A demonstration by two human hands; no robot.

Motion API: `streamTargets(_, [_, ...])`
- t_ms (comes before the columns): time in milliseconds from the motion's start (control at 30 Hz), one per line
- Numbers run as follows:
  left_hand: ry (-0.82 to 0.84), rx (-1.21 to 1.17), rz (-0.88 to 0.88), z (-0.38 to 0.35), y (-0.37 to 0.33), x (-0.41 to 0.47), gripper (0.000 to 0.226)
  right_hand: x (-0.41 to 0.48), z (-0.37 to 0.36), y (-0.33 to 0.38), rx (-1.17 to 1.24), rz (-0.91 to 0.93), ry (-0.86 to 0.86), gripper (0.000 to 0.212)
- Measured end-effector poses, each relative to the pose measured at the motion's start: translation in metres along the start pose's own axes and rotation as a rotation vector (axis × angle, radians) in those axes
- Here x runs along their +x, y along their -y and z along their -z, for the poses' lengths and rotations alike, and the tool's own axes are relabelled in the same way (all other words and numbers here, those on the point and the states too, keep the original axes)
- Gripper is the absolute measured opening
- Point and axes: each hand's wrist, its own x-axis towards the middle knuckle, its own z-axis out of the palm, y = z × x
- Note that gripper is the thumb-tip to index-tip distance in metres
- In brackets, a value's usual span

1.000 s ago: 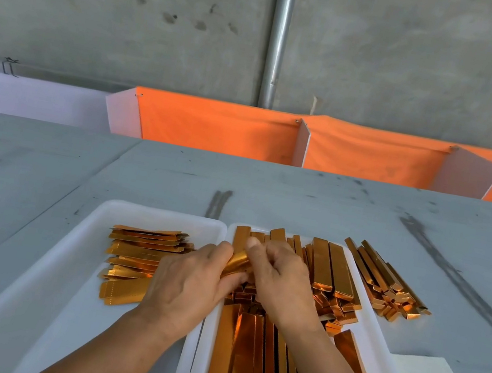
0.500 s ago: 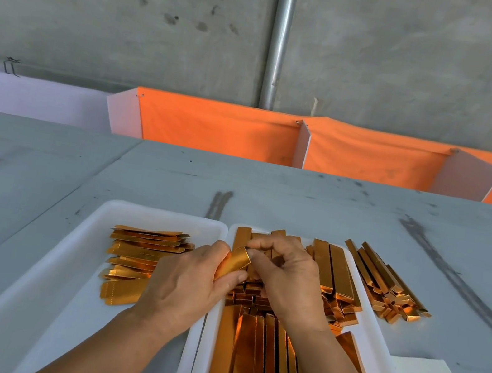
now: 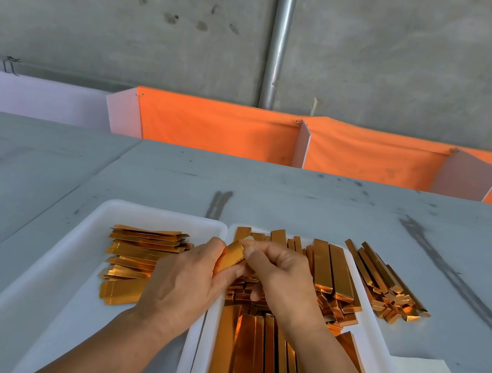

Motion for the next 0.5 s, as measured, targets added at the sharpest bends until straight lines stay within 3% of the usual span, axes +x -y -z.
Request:
streamTargets(267, [0.004, -0.037, 0.027, -0.0003, -0.0011, 0.0003, 0.054, 0.0003, -0.0035, -0.0036, -0.010, 0.042, -0.044, 0.012])
streamTargets(500, [0.015, -0.126, 0.081, -0.0026, 0.0005, 0.0001, 0.046, -0.0024, -0.0050, -0.0045, 0.003, 0.021, 0.002, 0.022])
